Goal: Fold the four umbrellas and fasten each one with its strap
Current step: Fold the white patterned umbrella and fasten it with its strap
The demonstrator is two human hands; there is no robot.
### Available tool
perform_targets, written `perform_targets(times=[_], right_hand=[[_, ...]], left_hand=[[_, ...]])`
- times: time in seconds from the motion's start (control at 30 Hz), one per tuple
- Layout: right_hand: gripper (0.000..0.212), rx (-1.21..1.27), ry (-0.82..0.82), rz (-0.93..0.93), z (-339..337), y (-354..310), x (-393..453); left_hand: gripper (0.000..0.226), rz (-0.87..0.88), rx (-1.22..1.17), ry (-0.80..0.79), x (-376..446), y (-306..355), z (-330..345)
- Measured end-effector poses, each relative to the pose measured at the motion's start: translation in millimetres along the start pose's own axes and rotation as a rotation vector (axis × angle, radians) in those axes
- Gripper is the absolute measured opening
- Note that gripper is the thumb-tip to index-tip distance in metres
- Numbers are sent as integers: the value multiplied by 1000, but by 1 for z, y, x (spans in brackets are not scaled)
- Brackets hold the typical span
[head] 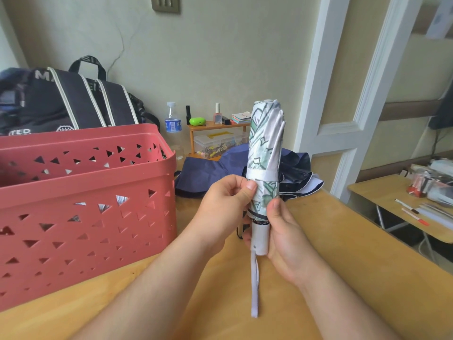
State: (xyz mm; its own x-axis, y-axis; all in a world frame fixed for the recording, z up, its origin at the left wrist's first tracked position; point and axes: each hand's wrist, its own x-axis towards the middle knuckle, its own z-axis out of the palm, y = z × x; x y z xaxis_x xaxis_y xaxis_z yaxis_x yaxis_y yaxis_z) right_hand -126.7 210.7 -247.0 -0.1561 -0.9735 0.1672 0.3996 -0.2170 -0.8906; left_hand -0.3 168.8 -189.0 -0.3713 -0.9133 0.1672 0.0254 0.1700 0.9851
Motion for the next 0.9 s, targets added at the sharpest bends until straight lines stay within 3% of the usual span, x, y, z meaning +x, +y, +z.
perform_targets(times=[0.17,0.33,0.53,0.7,0.77,0.9], right_hand=[[63,16,29,137,-2,-1,-2],[66,-62,88,161,-2,-5,-3],[65,-23,70,211,0,-11,-7],[58,-47,81,166,3,-7,-6],[57,-78,107,122,2,-3,-4],[63,-103,147,14,0,4,1]], left_hand=[[25,-20,-1,-69,-5,2,5],[26,67,148,-42,-8,-5,10],[25,92,77,-207,-4,-6,0],[19,93,143,-78,-6,-3,2],[10,176,238,9,-7,-5,4],[10,336,533,125,-4,-8,3]])
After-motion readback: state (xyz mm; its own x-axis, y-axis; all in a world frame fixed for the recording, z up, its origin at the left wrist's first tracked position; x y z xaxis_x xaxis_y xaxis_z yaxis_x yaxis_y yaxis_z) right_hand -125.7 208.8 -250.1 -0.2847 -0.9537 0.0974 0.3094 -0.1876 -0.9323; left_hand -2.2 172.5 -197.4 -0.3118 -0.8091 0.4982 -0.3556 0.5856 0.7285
